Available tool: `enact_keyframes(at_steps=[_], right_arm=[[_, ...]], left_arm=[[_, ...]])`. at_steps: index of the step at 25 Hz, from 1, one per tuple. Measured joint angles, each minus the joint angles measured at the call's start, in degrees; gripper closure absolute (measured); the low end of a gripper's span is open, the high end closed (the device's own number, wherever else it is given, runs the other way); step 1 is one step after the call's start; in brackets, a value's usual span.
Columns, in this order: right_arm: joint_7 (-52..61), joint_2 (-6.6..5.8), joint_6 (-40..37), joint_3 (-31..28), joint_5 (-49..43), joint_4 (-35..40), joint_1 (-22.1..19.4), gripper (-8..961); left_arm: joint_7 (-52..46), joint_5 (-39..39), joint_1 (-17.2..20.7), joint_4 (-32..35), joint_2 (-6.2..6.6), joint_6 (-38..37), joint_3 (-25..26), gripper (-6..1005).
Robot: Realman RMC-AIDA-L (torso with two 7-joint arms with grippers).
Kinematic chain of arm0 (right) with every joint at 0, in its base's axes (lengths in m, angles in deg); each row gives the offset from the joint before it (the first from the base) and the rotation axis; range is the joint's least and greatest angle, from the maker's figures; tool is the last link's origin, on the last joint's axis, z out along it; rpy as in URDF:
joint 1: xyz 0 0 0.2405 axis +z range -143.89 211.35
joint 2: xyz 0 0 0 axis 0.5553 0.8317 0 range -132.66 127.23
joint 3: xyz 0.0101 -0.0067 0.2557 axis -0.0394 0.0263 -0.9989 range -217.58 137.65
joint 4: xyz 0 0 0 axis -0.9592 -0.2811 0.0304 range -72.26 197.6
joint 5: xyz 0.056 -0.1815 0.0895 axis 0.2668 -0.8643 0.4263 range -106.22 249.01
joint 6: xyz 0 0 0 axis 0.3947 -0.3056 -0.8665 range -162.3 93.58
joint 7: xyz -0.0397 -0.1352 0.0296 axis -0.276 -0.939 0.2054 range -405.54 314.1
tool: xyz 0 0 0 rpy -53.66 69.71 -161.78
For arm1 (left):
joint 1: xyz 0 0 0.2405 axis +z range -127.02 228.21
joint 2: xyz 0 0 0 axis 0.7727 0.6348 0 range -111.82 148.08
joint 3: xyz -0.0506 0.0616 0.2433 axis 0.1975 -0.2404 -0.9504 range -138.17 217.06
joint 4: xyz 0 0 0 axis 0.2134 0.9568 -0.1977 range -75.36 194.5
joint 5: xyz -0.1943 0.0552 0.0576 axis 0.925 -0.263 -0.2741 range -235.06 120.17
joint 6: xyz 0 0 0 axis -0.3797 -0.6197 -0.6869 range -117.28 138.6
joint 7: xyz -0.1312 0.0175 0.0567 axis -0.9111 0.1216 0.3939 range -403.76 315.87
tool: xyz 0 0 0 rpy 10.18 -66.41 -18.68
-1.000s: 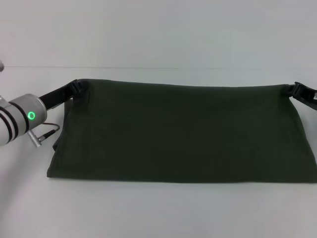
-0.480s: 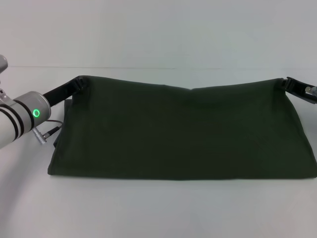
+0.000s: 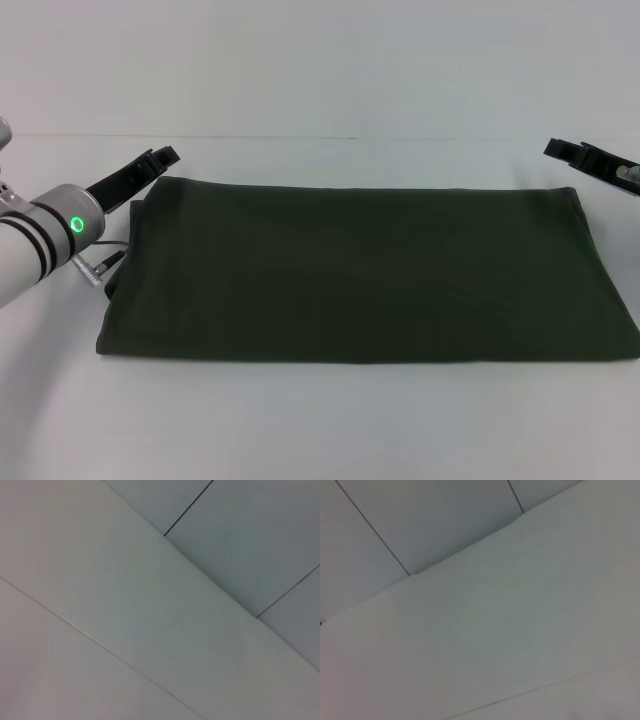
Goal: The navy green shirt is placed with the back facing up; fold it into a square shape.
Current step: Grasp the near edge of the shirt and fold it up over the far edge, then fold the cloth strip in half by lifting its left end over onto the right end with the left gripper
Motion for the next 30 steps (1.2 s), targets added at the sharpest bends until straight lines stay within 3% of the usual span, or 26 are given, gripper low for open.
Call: enact_keyframes(at_steps=[5, 10, 16, 19, 22, 25, 30], right_arm=[[-0.2, -0.09, -2.2, 0.0, 0.4, -0.1, -0.8, 458], [0.2, -1.05, -11.2, -0.5, 0.6, 0.4, -3.5, 303], [0.2, -2.79, -24.2, -0.6, 1.3, 0.6, -7.4, 82], [-0.4, -3.76, -30.6, 0.0, 1.0, 0.6, -8.4, 55], [-4.6, -4.23, -35.9, 1.6, 0.6, 0.7, -9.1, 38], [-14.1, -3.4, -38.3, 5.0, 0.6, 0.7, -9.1, 40], [-28.3, -0.09, -35.2, 8.7, 0.9, 1.8, -7.8, 41]], left_arm=[[1.3, 1.0, 0.7, -0.3, 0.14, -1.2, -0.4, 643], [0.9, 1.5, 4.3, 0.0, 1.61, -10.6, -2.6, 520], [-3.1, 1.4, 9.7, 0.3, 4.67, -23.1, -4.4, 353], [-8.1, 1.0, 12.0, 0.6, 7.08, -28.1, -6.8, 227], [-14.2, 1.0, 14.1, 2.1, 8.98, -30.2, -10.7, 193], [-19.5, -0.2, 15.8, 5.5, 9.31, -31.0, -13.3, 158], [-27.9, -6.1, 15.7, 8.7, 9.99, -31.4, -15.0, 158]])
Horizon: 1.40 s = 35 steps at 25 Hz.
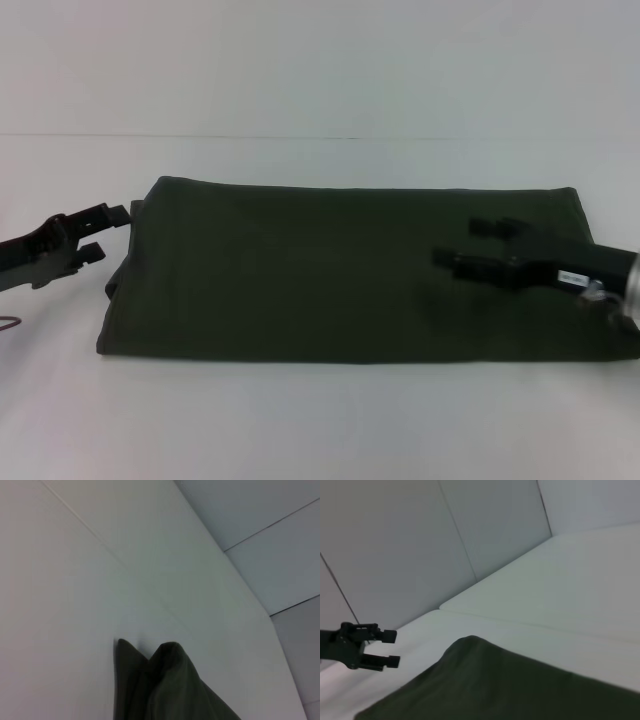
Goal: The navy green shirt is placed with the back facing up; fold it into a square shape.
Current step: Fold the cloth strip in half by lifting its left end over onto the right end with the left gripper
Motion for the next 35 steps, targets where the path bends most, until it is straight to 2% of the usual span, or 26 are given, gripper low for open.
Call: enact_keyframes(at_steps=[1, 3, 9, 16, 21, 32, 35], right_arm=[[-2.7, 0.56, 1.5, 0.1, 0.2, -0.1, 0.6, 41], [-5.7, 0.9, 3.9, 0.1, 0.6, -1.2, 2.1, 41], [-9.3, 0.97, 11.2, 0.8, 1.0, -5.9, 6.8, 41], [-13.4, 1.05, 12.5, 8.5, 1.1, -7.2, 8.4, 42], [-13.4, 0.83, 12.6, 10.2, 0.8, -7.0, 8.4, 177], [-13.3, 0.91, 10.7, 11.2, 1.0, -6.4, 7.9, 651], [-13.2, 0.93, 10.6, 11.2, 1.0, -6.4, 7.8, 716]], left_arm=[[-0.6, -0.6, -0.2, 0.1, 0.1, -0.1, 0.0, 158], [-1.5, -1.1, -0.7, 0.1, 0.18, -0.7, -0.2, 158], [-1.8, -1.2, -1.4, 0.1, 0.23, -1.1, -0.5, 157], [-2.0, -1.6, -1.5, 0.3, 0.72, -1.5, -0.9, 157], [-2.0, -1.8, -1.7, 0.3, 1.01, -2.2, -1.2, 158], [-1.8, -2.2, -1.8, 0.5, 1.0, -3.7, -1.3, 157], [-2.5, -3.2, -1.7, 0.9, 1.02, -4.1, -1.1, 157]])
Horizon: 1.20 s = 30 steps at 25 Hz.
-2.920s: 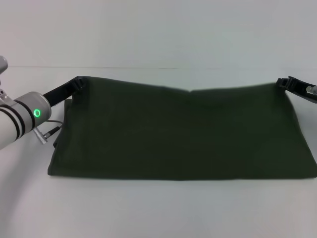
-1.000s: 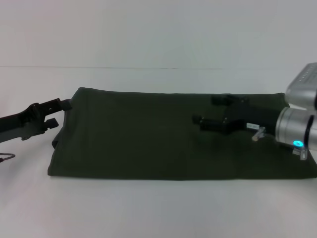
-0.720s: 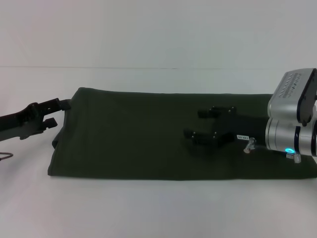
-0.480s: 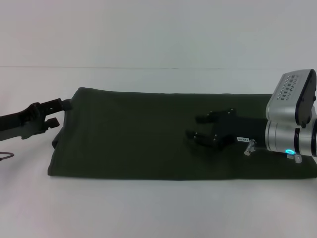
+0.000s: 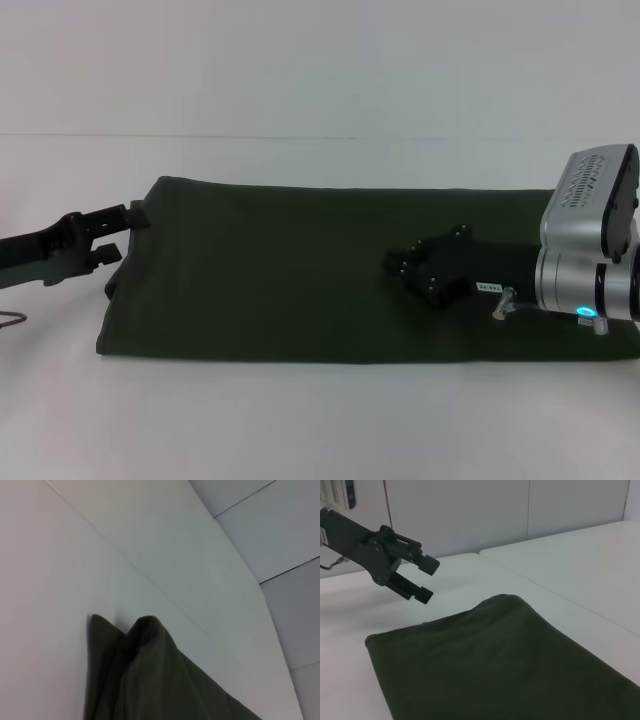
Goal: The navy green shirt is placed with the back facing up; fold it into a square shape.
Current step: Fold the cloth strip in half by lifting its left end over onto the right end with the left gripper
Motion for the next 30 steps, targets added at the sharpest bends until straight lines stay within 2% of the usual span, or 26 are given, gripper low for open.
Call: enact_keyframes(at_steps=[4, 11, 16, 20, 30], right_arm=[[0.0, 0.01, 0.4, 0.0, 0.0, 0.0, -0.2, 802], [0.0, 0.02, 0.4, 0.0, -0.1, 0.0, -0.2, 953], [0.0, 0.02, 0.5, 0.0, -0.1, -0.1, -0.2, 954], [0.0, 0.02, 0.5, 0.0, -0.1, -0.4, -0.4, 954], [0.1, 0.02, 0.2, 0.0, 0.0, -0.5, -0.4, 954]], left_arm=[[-1.1, 0.1, -0.1, -0.3, -0.07, -0.9, 0.0, 158], [0.4, -0.1, -2.0, -3.9, -1.37, 3.5, -0.6, 161], [1.0, -0.1, -3.0, -4.5, -2.23, 8.6, -4.2, 161], [1.0, -0.1, -3.0, -4.3, -2.53, 11.3, -5.1, 160], [1.0, -1.2, -2.0, -3.7, -1.76, 12.7, -5.4, 159]])
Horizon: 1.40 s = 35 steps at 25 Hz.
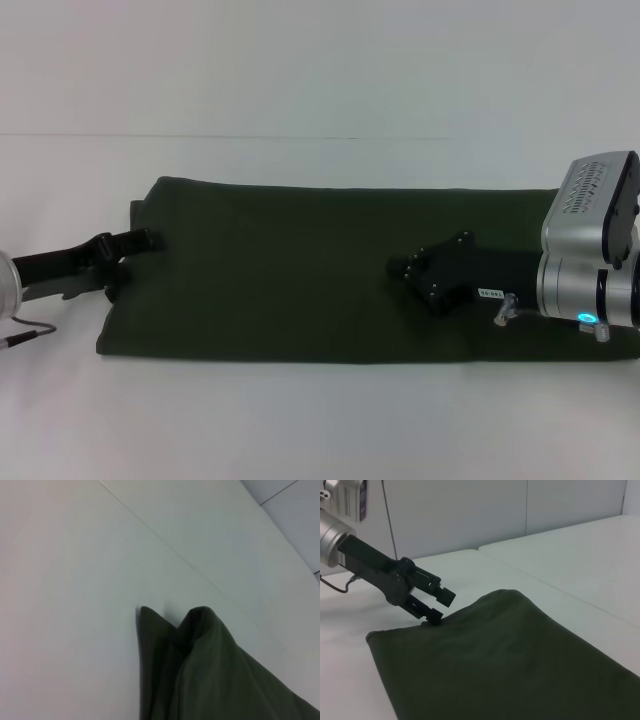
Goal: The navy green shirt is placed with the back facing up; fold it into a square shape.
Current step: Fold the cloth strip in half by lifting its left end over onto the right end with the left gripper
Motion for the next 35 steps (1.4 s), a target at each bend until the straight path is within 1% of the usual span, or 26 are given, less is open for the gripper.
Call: enact_keyframes(at_steps=[6, 12, 15, 19, 24, 28, 35], right_arm=[[0.0, 0.0, -0.2, 0.0, 0.0, -0.1, -0.2, 954], [0.1, 0.0, -0.3, 0.0, 0.0, -0.1, -0.5, 953], [0.2, 0.0, -0.4, 0.0, 0.0, -0.1, -0.5, 953], [0.2, 0.0, -0.4, 0.0, 0.0, -0.1, -0.5, 953], [0.2, 0.0, -0.5, 0.0, 0.0, 0.0, -0.5, 953], [0.2, 0.0, -0.5, 0.0, 0.0, 0.1, -0.5, 953], [0.2, 0.0, -0.5, 0.0, 0.0, 0.0, -0.5, 954]], left_arm=[[-0.2, -0.3, 1.1, 2.4, 0.16, -1.4, 0.3, 159], [-0.4, -0.4, 2.6, 5.1, 1.19, -4.6, 0.2, 158], [-0.4, -0.4, 3.4, 6.4, 1.32, -5.1, 0.1, 158], [-0.1, -1.0, 3.6, 6.5, 1.24, -5.1, 0.0, 158], [-0.1, -2.0, 3.3, 5.9, 0.57, -2.6, -0.2, 158], [0.0, -2.0, 3.2, 5.4, 0.37, -0.6, -0.8, 158], [0.1, -2.0, 3.2, 4.9, 0.14, 0.5, -1.6, 157]])
